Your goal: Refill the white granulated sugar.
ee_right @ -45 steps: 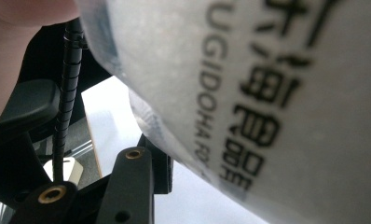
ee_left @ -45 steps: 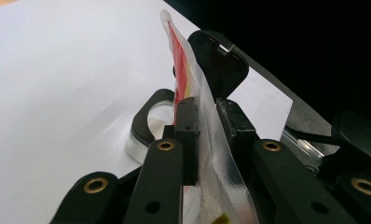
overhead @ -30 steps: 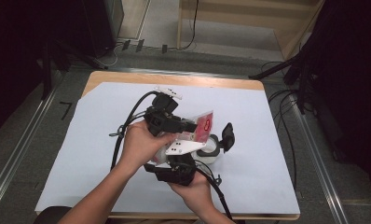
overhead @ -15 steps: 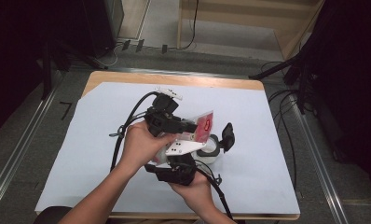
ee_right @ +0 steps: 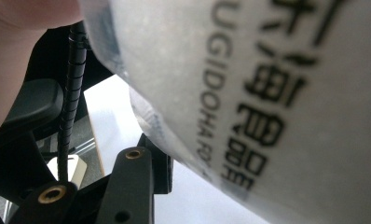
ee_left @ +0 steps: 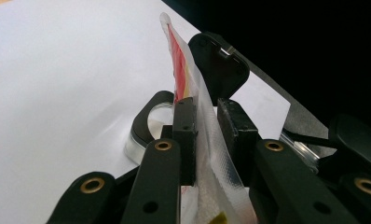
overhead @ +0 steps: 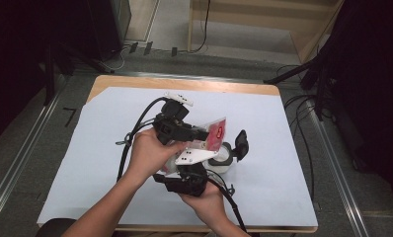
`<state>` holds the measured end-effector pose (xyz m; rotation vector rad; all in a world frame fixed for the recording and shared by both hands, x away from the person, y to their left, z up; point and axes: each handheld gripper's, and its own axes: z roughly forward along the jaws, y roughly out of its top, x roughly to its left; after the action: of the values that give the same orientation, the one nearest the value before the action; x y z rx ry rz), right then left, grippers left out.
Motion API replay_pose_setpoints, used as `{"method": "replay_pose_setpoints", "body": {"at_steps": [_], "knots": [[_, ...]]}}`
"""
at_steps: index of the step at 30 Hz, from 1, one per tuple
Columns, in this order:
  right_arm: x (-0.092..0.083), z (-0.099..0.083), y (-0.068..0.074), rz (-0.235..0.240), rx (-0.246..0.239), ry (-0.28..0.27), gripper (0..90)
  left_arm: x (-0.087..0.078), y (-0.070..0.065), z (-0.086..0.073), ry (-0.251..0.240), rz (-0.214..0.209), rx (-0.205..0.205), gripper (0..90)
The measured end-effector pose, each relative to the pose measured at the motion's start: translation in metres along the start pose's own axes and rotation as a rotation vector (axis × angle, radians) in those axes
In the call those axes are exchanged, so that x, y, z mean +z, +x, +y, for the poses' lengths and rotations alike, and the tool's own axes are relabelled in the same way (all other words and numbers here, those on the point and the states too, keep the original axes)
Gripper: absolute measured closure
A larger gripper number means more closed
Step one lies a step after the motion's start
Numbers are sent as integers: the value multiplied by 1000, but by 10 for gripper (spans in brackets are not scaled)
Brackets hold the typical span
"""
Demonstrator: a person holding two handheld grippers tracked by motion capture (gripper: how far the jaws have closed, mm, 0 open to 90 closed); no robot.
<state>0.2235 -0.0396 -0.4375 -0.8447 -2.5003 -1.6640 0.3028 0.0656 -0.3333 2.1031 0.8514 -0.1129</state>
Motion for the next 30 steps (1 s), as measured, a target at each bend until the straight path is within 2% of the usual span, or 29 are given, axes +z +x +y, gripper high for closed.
{"method": "replay_pose_setpoints", "body": {"at_steps": [9, 16, 30], "knots": [[0, 0, 0, 0, -4, -2, 627, 0, 0, 0, 2, 0, 0, 785], [1, -1, 1, -13, -36, 3, 628, 0, 0, 0, 4, -5, -2, 785], [0, -1, 0, -10, -13, -10, 638, 0, -3, 1, -4, 4, 7, 769]]}}
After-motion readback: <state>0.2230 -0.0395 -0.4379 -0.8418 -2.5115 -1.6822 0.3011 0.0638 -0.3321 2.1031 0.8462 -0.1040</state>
